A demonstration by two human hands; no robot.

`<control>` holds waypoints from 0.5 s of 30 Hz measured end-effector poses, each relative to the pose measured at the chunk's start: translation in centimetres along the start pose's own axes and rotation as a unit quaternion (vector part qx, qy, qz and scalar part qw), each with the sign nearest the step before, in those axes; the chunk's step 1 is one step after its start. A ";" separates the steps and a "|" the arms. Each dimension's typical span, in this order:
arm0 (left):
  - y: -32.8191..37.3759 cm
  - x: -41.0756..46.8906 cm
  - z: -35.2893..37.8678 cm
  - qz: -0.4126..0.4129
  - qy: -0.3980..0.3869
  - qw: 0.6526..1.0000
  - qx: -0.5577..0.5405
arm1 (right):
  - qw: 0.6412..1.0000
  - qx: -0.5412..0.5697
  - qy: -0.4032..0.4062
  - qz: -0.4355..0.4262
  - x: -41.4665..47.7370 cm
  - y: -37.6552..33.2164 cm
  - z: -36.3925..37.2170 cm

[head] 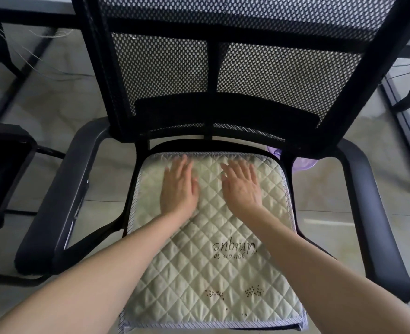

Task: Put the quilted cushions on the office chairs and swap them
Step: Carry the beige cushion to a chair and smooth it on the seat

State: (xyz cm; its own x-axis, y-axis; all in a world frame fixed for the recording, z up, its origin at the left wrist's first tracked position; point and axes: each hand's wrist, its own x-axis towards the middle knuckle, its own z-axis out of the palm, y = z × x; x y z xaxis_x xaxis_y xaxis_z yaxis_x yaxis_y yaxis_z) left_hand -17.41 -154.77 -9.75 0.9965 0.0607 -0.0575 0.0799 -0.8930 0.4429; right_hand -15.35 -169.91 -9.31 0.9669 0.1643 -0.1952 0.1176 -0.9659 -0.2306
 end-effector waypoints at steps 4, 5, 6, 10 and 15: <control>1.3 3.0 2.1 0.078 -0.049 0.994 0.058 | 0.998 -0.007 0.015 -0.060 2.2 -1.5 1.6; 1.1 3.6 2.5 0.080 -0.054 0.992 0.081 | 0.998 -0.004 0.016 -0.065 2.7 -1.4 2.0; 0.6 4.0 2.8 0.079 -0.061 0.989 0.105 | 0.997 -0.005 0.015 -0.071 3.2 -1.0 2.4; -2.3 4.2 3.2 0.052 -0.052 0.983 0.171 | 0.997 -0.042 0.025 -0.062 3.9 1.3 3.1; -5.1 3.7 1.9 -0.066 -0.017 0.984 0.167 | 0.998 -0.049 0.030 0.003 3.7 3.6 2.7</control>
State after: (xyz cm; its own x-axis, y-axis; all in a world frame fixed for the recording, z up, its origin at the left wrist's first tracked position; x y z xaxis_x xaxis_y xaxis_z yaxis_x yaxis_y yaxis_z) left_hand -14.16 -150.90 -13.95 0.9763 0.1756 -0.1263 0.1899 -0.9754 0.1117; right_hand -11.96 -172.24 -13.39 0.9794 0.1481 -0.1375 0.1296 -0.9824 -0.1347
